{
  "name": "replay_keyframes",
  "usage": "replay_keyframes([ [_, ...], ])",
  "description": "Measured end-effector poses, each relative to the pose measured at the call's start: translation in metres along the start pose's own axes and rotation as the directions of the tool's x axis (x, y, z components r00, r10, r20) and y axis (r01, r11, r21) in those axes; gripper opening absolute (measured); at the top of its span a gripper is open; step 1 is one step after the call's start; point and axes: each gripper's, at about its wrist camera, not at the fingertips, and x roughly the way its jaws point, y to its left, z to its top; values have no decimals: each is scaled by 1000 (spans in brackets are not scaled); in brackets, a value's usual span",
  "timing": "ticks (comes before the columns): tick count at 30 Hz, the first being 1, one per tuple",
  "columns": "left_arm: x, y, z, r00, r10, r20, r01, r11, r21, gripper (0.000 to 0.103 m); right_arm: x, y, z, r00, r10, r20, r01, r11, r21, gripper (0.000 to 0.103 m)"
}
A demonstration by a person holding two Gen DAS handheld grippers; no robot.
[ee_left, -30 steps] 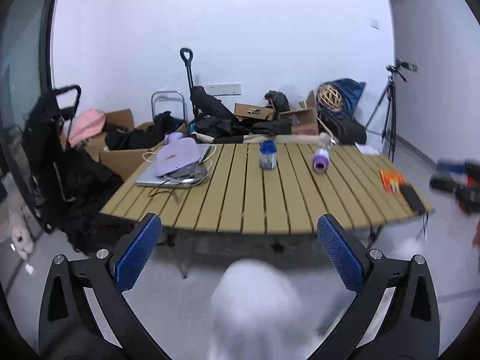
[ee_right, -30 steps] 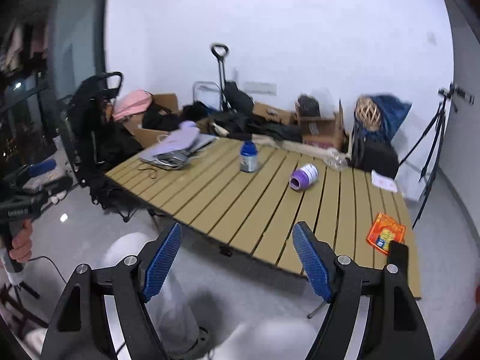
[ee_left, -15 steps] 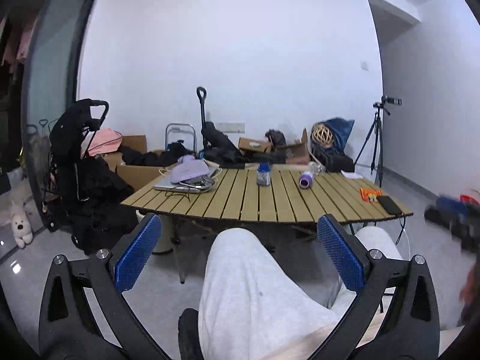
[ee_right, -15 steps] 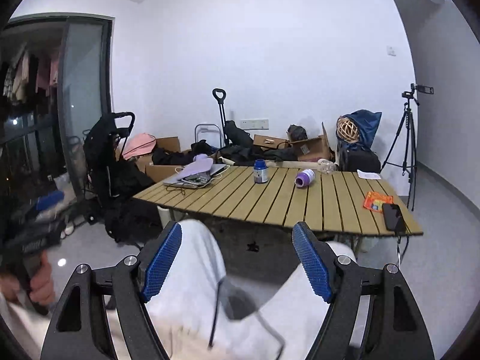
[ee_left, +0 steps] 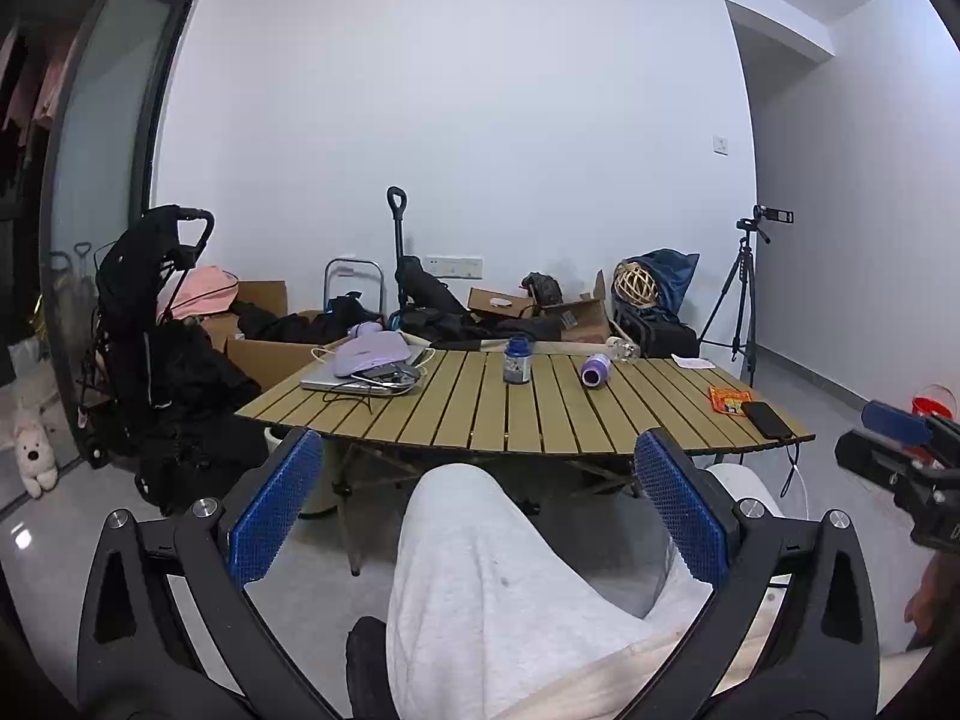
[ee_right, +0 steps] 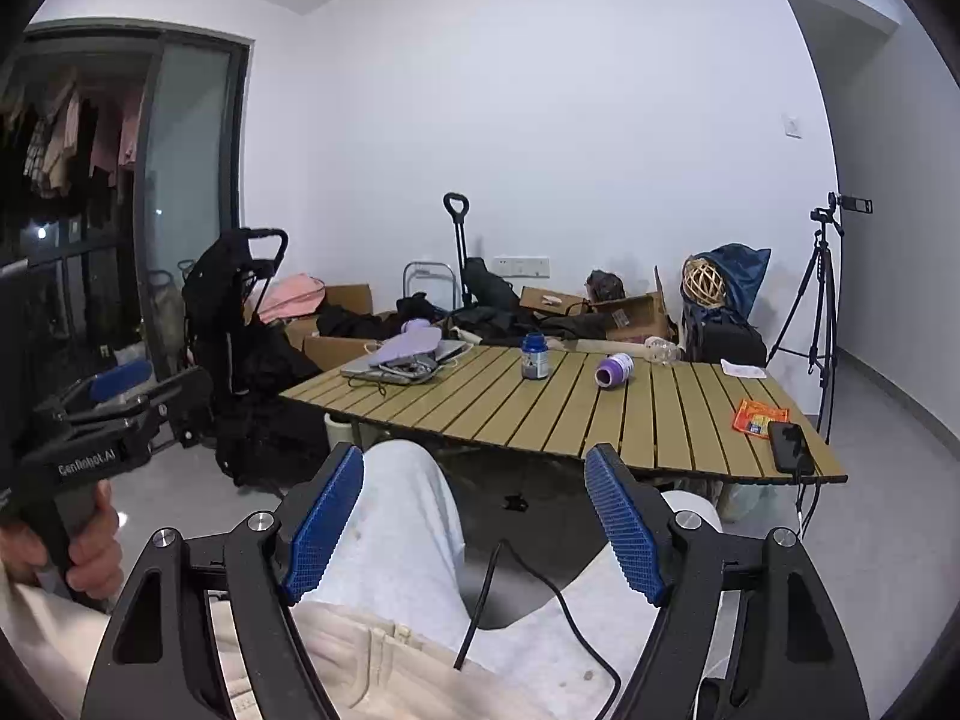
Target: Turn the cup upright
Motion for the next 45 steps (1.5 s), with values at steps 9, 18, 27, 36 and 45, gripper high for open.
replay_keyframes([
  [9, 0, -1, 1, 1000, 6, 8, -7, 1000, 14, 103, 2, 2, 0, 1000, -2, -11, 2, 1000, -8, 81],
  [18, -2, -2, 0, 1000, 6, 20, -6, 1000, 17, 103, 1, 3, -1, 1000, -10, -10, 10, 1000, -15, 81],
  [27, -3, -2, -2, 1000, 6, 23, -6, 1000, 18, 103, 2, 5, 0, 1000, -8, -5, 8, 1000, -29, 81],
  [36, -4, -4, -1, 1000, 7, 25, -7, 1000, 19, 103, 4, 4, -2, 1000, -8, -8, 8, 1000, -29, 81],
  [45, -4, -3, 2, 1000, 5, 27, -6, 1000, 17, 103, 4, 5, -3, 1000, -9, -8, 9, 1000, -29, 81],
])
